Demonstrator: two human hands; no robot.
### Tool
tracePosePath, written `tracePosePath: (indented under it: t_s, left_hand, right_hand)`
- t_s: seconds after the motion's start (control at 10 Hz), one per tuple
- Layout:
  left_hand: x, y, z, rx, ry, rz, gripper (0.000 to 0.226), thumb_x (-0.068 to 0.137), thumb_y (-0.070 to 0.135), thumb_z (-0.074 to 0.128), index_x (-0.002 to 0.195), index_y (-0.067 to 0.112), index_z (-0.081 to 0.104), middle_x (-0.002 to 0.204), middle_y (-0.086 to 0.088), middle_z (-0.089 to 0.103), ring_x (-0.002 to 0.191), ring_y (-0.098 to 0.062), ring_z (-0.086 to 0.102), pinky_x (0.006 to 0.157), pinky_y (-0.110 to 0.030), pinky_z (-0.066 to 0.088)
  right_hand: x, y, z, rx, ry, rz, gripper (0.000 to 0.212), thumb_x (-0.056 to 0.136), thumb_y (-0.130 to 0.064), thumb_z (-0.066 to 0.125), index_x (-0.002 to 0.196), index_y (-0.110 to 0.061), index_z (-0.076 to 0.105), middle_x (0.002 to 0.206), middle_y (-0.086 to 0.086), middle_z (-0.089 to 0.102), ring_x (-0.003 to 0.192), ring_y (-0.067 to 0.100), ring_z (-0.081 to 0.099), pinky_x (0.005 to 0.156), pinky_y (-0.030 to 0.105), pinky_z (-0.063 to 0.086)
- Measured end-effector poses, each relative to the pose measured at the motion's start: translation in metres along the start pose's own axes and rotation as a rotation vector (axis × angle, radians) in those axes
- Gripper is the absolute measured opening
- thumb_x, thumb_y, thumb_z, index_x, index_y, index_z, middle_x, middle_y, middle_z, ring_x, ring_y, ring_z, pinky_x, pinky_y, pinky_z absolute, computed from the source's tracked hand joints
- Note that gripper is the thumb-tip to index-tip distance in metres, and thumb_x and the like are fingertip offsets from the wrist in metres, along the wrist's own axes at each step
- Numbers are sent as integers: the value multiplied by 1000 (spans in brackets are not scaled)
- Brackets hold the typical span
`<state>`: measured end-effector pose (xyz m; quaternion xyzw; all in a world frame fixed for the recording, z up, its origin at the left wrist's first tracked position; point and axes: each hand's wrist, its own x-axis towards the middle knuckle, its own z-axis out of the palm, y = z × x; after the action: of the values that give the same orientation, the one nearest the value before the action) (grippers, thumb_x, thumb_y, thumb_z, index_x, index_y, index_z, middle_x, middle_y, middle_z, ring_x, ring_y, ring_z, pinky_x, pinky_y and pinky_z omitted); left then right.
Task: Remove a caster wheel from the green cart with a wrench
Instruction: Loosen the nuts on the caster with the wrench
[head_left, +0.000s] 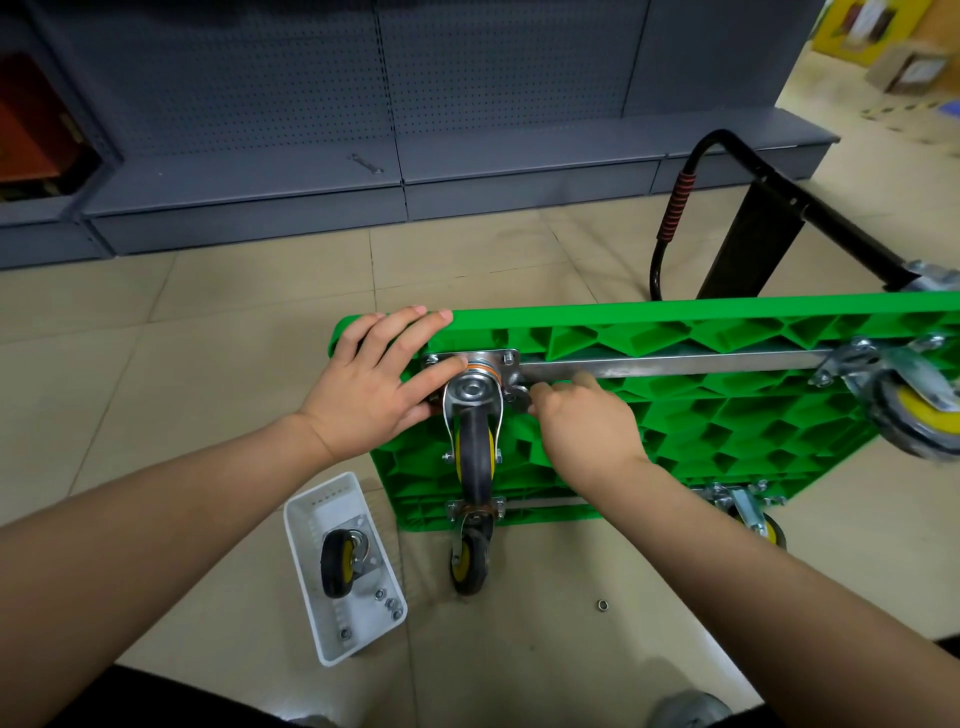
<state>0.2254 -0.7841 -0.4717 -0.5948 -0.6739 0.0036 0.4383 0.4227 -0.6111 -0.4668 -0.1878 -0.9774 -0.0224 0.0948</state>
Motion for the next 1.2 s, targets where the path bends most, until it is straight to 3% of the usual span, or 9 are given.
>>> tracePosePath:
  t_s: [0.1,0.2,0.3,0.5,0.7,0.9,1.0,1.1,1.2]
  left_hand:
    - [0,0,0,2,0,-3,58,86,50,70,140,32,58,155,-14,44,137,-36,43,108,-51,32]
    - [0,0,1,1,0,-2,58,86,49,70,140,31,58,155,-14,44,137,-36,43,108,-51,32]
    - [0,0,1,0,-4,2,60,84,49,72,140,31,58,155,-14,44,137,-36,43,108,-51,32]
    - [0,0,1,-4,12,1,58,86,50,71,139,31,59,154,-14,46,136,-36,45,108,-51,33]
    - [0,0,1,12,2,-1,57,86,50,71,138,32,59,154,-13,46,137,-36,45,108,-51,33]
    - [1,0,0,11,-7,1,58,85,50,71,139,31,59,154,-14,45,137,-37,45,108,-51,31]
    - [0,1,0,17,-14,0,59,84,50,72,139,31,59,155,-14,45,137,-36,44,108,-51,32]
    - [0,1,-1,13,-19,0,61,84,50,73,139,31,58,155,-14,44,137,-37,44,108,-51,32]
    - [0,1,-2,17,-18,1,61,83,50,73,139,31,59,154,-15,45,137,-37,43,108,-52,32]
  right_hand:
    - [-4,9,7,224,-121,115,17,105,-25,48,106,-14,61,96,14,68,103,34,57,66,35,35]
    - [-5,11,16,525,-182,238,26,103,-29,51,80,-17,55,78,7,66,80,34,60,65,40,48]
    - [-4,8,21,696,-206,301,31,102,-26,53,72,-18,54,77,-2,70,70,22,59,65,34,45]
    - [0,0,29,811,-188,347,30,102,-25,55,76,-13,62,70,-4,65,60,10,54,51,16,37]
    - [2,-8,33,845,-159,388,25,103,-25,54,81,-14,59,64,-2,56,56,10,46,56,32,33]
    - [7,-8,30,757,-198,354,33,104,-27,51,72,-21,47,67,2,56,66,28,52,59,35,36]
    - [10,-3,21,570,-243,268,23,104,-29,49,88,-14,54,89,17,66,85,40,60,66,40,43]
    - [11,3,5,173,-196,95,16,104,-20,47,114,-12,57,108,15,68,106,37,61,66,37,39]
    - [10,1,-8,-25,-119,39,21,102,-14,49,120,-15,58,114,6,67,115,30,56,65,35,38]
